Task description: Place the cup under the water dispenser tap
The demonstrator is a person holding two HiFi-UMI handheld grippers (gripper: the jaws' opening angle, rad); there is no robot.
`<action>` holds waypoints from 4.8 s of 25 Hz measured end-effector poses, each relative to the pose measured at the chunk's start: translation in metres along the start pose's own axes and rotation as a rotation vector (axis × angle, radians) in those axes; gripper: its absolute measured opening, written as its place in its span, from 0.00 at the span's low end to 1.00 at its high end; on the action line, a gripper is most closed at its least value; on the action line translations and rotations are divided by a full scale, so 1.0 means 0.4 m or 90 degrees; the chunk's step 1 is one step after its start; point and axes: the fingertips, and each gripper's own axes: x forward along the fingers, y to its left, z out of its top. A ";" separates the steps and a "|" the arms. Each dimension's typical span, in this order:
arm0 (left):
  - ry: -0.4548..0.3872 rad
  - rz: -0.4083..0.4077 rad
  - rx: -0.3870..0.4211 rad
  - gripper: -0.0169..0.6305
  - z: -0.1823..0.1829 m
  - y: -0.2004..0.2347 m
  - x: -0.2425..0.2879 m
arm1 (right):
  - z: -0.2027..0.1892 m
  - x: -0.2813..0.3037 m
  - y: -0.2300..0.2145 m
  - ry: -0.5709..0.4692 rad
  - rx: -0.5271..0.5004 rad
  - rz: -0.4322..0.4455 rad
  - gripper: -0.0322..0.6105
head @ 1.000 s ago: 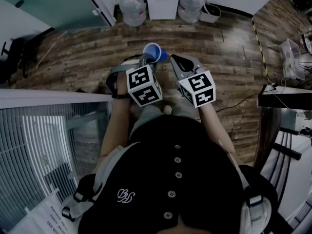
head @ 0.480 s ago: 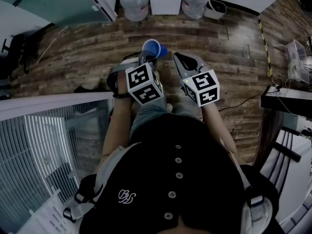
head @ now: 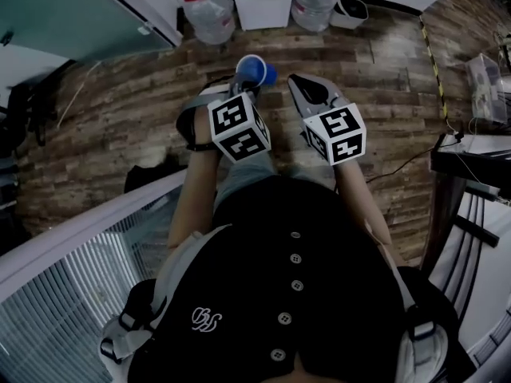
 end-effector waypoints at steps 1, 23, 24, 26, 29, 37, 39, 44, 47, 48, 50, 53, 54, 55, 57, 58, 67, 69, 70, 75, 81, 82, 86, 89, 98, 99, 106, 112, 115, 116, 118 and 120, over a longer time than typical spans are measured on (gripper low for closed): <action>-0.001 -0.004 0.010 0.06 -0.002 0.031 0.013 | 0.016 0.023 -0.016 -0.003 0.004 -0.007 0.05; -0.022 -0.035 0.052 0.06 -0.100 0.380 0.157 | 0.176 0.378 -0.132 -0.007 0.030 -0.025 0.05; -0.021 -0.038 0.050 0.06 -0.103 0.382 0.164 | 0.171 0.382 -0.135 -0.003 0.034 -0.024 0.05; -0.020 -0.046 0.044 0.06 -0.108 0.386 0.179 | 0.162 0.396 -0.147 0.005 0.041 -0.024 0.05; -0.017 -0.049 0.041 0.06 -0.116 0.413 0.204 | 0.163 0.431 -0.176 0.010 0.047 -0.023 0.05; 0.005 -0.041 0.031 0.06 -0.106 0.547 0.301 | 0.210 0.550 -0.285 0.020 0.032 0.016 0.05; 0.008 -0.043 0.024 0.06 -0.096 0.582 0.328 | 0.224 0.582 -0.324 0.027 0.026 0.026 0.05; 0.024 -0.039 0.005 0.06 -0.066 0.682 0.384 | 0.276 0.654 -0.426 0.031 0.014 0.043 0.05; 0.032 -0.039 0.000 0.06 -0.049 0.726 0.414 | 0.291 0.691 -0.465 0.037 0.007 0.060 0.05; 0.034 -0.040 -0.003 0.06 -0.045 0.737 0.424 | 0.295 0.702 -0.477 0.039 0.004 0.065 0.05; 0.038 -0.041 -0.009 0.06 -0.036 0.759 0.443 | 0.303 0.720 -0.501 0.041 0.000 0.074 0.05; 0.044 -0.042 -0.017 0.06 -0.021 0.787 0.472 | 0.310 0.741 -0.542 0.045 -0.003 0.082 0.05; 0.045 -0.044 -0.020 0.06 -0.015 0.793 0.481 | 0.310 0.746 -0.555 0.048 -0.003 0.084 0.05; 0.046 -0.046 -0.022 0.06 -0.010 0.797 0.488 | 0.309 0.750 -0.565 0.050 -0.003 0.086 0.05; 0.048 -0.049 -0.027 0.06 -0.003 0.800 0.499 | 0.304 0.755 -0.576 0.056 -0.001 0.090 0.05; 0.049 -0.051 -0.029 0.06 0.000 0.801 0.503 | 0.302 0.756 -0.579 0.057 0.000 0.092 0.05; 0.057 -0.070 -0.017 0.06 0.009 0.812 0.536 | 0.298 0.774 -0.613 0.059 0.018 0.087 0.05; 0.056 -0.075 -0.014 0.06 0.006 0.816 0.544 | 0.297 0.782 -0.620 0.059 0.022 0.081 0.05; 0.056 -0.078 -0.011 0.06 0.004 0.817 0.548 | 0.296 0.785 -0.623 0.059 0.024 0.077 0.05; 0.054 -0.094 0.011 0.06 0.002 0.824 0.553 | 0.293 0.793 -0.635 0.065 0.040 0.054 0.05; 0.058 -0.104 0.043 0.06 -0.025 0.852 0.551 | 0.306 0.820 -0.622 0.069 0.062 0.038 0.05; 0.060 -0.106 0.048 0.06 -0.032 0.856 0.552 | 0.307 0.825 -0.618 0.071 0.066 0.037 0.05; 0.061 -0.119 0.057 0.06 -0.051 0.862 0.556 | 0.301 0.843 -0.614 0.080 0.078 0.029 0.05; 0.063 -0.129 0.062 0.06 -0.065 0.863 0.569 | 0.289 0.857 -0.622 0.090 0.087 0.021 0.05; 0.080 -0.132 0.066 0.06 -0.094 0.870 0.624 | 0.265 0.905 -0.641 0.096 0.113 0.017 0.05; 0.084 -0.129 0.067 0.06 -0.097 0.874 0.631 | 0.263 0.910 -0.643 0.099 0.117 0.017 0.05; 0.099 -0.128 0.075 0.06 -0.119 0.883 0.682 | 0.232 0.954 -0.657 0.111 0.127 0.018 0.05; 0.104 -0.134 0.073 0.06 -0.135 0.877 0.723 | 0.180 0.993 -0.671 0.119 0.133 0.020 0.05; 0.110 -0.136 0.065 0.06 -0.145 0.870 0.750 | 0.143 1.014 -0.688 0.133 0.143 0.015 0.05; 0.113 -0.138 0.063 0.06 -0.151 0.866 0.761 | 0.134 1.022 -0.694 0.134 0.146 0.012 0.05; 0.119 -0.145 0.066 0.06 -0.164 0.857 0.784 | 0.116 1.033 -0.704 0.134 0.157 0.007 0.05; 0.122 -0.150 0.075 0.06 -0.174 0.851 0.807 | 0.104 1.043 -0.711 0.133 0.168 0.004 0.05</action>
